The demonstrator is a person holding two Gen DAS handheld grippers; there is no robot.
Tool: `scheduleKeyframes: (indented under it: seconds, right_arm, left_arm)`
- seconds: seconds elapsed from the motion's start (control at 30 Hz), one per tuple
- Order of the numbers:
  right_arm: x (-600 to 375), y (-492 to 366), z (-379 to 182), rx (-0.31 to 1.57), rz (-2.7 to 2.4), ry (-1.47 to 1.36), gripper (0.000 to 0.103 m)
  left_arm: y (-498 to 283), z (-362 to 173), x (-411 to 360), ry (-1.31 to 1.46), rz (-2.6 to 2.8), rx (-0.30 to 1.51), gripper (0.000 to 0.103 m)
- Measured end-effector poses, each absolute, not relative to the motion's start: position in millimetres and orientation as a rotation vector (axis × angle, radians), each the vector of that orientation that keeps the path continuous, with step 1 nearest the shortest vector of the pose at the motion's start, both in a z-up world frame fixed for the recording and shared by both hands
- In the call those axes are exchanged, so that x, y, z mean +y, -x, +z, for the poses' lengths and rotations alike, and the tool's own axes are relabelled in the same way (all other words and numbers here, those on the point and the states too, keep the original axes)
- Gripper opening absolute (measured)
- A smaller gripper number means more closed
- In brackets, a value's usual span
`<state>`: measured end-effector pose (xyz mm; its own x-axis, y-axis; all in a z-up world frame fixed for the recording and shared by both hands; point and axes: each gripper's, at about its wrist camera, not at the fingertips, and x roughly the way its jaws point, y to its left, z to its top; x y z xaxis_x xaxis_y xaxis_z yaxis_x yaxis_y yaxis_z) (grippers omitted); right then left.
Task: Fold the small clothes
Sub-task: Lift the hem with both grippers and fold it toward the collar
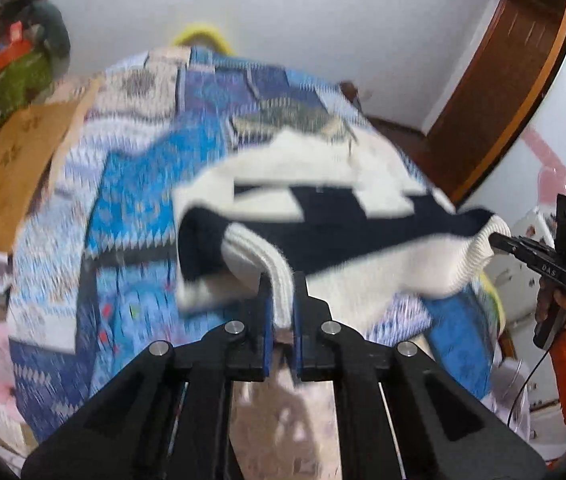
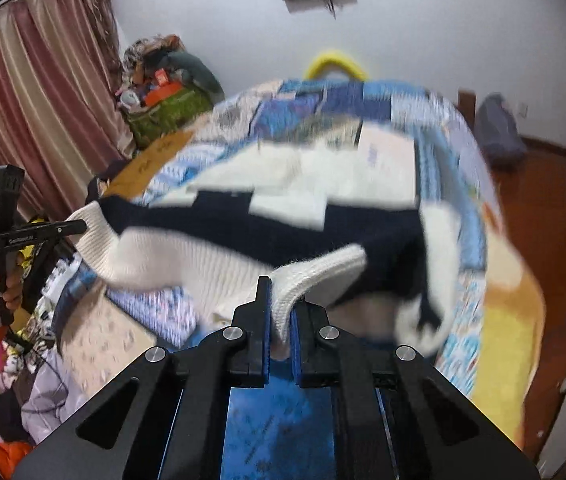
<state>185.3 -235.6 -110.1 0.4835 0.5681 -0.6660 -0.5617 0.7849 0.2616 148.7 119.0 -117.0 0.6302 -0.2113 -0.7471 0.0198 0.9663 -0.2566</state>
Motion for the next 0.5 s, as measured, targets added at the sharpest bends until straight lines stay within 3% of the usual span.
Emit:
scheduleKeyframes:
  seconds: [0.27,0.5]
  right_arm:
    - [-236,-230,-74,0.689,0.596,0.002,0.006]
    - [-237,-288,-92,0.749,0.542,-0.028,0.006]
  left_arm:
    - [-200,-79,142,0.236,0.017,0.771,0.006]
    - [-263,-100,158,0.216,0.091,0.815,0.006]
